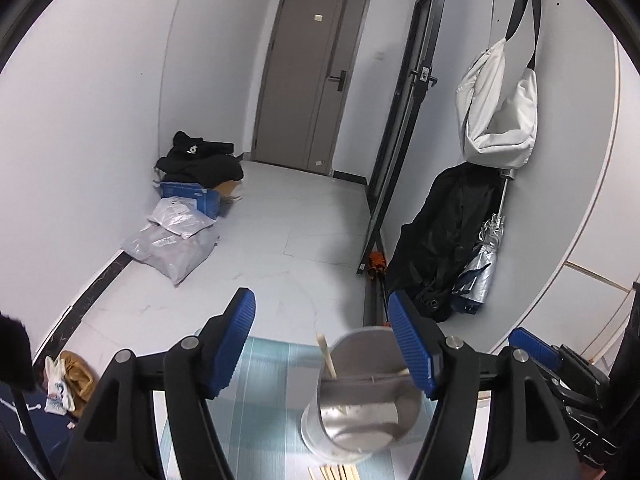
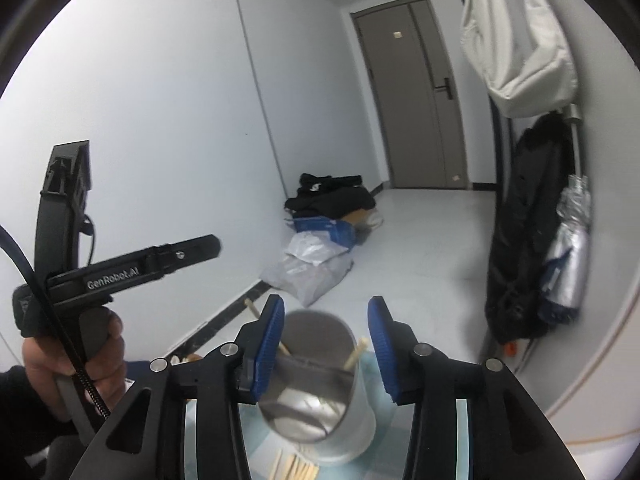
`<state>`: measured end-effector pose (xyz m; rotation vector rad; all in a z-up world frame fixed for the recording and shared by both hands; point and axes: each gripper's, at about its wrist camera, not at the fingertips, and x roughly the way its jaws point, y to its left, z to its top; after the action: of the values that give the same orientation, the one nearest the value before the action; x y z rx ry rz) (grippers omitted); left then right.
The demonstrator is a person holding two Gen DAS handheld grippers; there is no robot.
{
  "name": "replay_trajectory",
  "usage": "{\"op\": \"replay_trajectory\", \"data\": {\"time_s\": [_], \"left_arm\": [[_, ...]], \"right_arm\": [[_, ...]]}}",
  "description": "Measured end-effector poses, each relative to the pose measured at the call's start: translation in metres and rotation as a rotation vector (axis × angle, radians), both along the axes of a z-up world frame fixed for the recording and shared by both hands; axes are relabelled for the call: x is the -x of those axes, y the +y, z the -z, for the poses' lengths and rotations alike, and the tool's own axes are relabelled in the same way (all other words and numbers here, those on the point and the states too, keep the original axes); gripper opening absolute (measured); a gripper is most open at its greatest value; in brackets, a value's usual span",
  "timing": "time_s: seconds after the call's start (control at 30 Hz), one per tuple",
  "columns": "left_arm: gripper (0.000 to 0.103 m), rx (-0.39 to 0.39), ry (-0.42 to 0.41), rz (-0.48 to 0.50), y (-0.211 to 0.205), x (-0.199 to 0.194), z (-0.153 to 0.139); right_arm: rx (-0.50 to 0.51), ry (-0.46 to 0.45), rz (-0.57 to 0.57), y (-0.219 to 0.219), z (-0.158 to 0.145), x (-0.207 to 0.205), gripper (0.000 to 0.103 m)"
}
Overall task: Organize utensils
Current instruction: 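Lower both chopsticks into the holder and open both grippers, then return the right gripper to the chopstick bundle and grasp one chopstick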
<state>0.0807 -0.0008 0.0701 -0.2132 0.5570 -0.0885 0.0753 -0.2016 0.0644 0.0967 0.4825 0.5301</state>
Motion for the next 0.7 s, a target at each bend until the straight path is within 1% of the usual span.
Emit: {"op": "replay_trajectory", "data": {"time_s": [0.03,0.07,0.1,0.13,0.23,0.3,0.33,0.4,0.63,0.7], "left_arm": [[0.071,-0.003,-0.007,-0.004,-0.001,0.005,-0.002],[0.079,-0.009,-0.018,-0.01,-0.003,0.012,-0.004],[0.083,-0.014,-0.027,-0.019,-0.003,0.017,-0.006],[0.084,-0.021,-0.046,-0.032,-0.004,0.025,-0.008],[0.089,-0.038,-0.079,-0.064,-0.005,0.04,-0.012],[0.095,-0.035,-0.092,-0.086,-0.003,0.048,-0.011],[0.096,-0.034,-0.1,-0.1,-0.002,0.052,-0.011],[0.096,-0.034,-0.11,-0.114,0.0,0.058,-0.009],[0.101,-0.045,-0.115,-0.13,0.002,0.075,0.005],[0.101,-0.05,-0.117,-0.133,0.003,0.078,0.012]], "right_arm": [[-0.005,0.0,0.005,-0.001,0.0,0.007,0.043],[-0.009,-0.003,0.011,-0.002,-0.002,0.014,0.046],[-0.011,-0.006,0.017,-0.004,-0.004,0.019,0.048],[-0.014,-0.012,0.024,-0.005,-0.005,0.025,0.052],[-0.025,-0.03,0.033,-0.006,-0.008,0.043,0.057],[-0.027,-0.037,0.042,-0.006,-0.008,0.052,0.062],[-0.029,-0.039,0.046,-0.006,-0.008,0.056,0.064],[-0.033,-0.041,0.053,-0.007,-0.007,0.065,0.064],[-0.033,-0.049,0.066,-0.006,-0.001,0.088,0.07],[-0.028,-0.045,0.076,-0.005,0.003,0.094,0.074]]}}
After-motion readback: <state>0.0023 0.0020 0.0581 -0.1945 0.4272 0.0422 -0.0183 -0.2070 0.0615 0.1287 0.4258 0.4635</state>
